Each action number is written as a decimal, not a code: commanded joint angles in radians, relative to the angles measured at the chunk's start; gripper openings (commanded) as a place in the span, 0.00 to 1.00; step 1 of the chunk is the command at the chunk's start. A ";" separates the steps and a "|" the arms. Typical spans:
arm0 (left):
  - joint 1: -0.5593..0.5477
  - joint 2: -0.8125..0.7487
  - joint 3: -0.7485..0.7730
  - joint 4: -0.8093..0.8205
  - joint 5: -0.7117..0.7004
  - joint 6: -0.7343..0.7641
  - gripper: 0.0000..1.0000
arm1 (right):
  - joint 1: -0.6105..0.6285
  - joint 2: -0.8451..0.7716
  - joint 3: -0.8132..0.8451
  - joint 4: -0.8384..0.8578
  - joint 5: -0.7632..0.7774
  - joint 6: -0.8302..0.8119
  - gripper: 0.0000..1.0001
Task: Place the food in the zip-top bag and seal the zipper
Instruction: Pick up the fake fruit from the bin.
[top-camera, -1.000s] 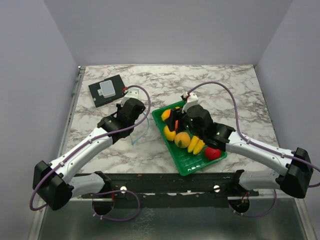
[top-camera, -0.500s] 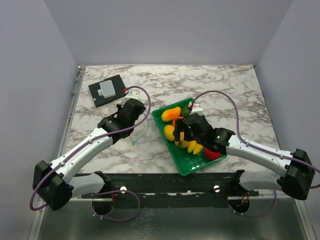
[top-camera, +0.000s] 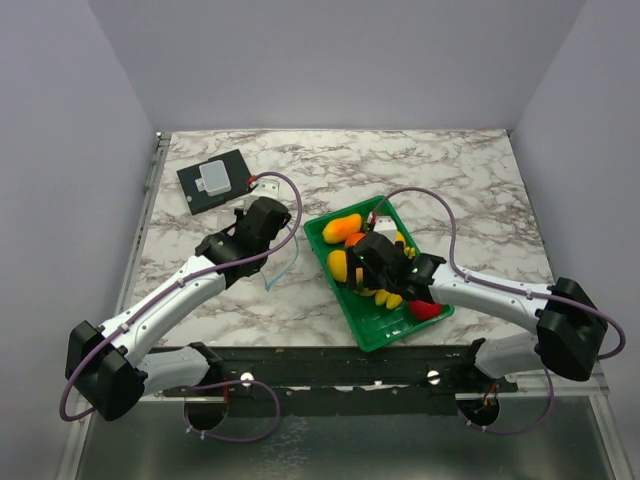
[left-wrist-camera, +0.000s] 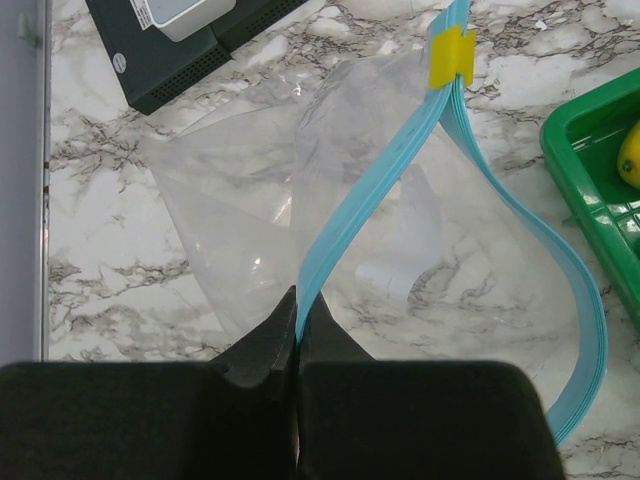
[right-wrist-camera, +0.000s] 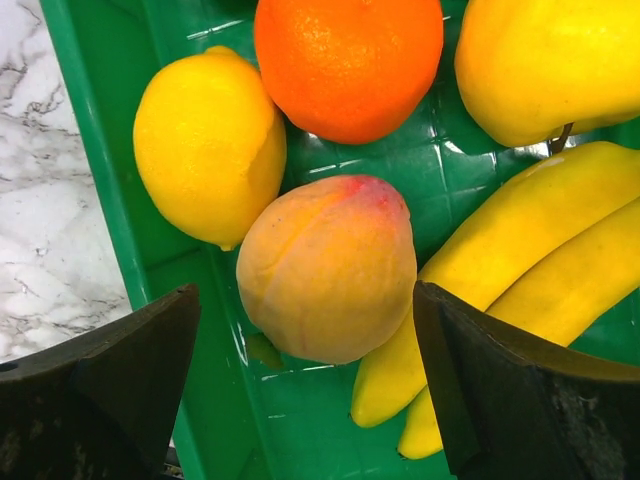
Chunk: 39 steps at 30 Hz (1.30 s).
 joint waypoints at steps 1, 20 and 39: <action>-0.003 -0.012 -0.008 0.019 0.029 0.005 0.00 | -0.004 0.043 0.007 0.003 0.020 0.023 0.91; -0.003 -0.016 -0.010 0.021 0.038 0.004 0.00 | -0.004 0.068 0.055 -0.068 0.096 0.028 0.53; -0.003 -0.006 -0.010 0.021 0.045 0.006 0.00 | -0.002 -0.094 0.129 0.163 -0.243 -0.157 0.46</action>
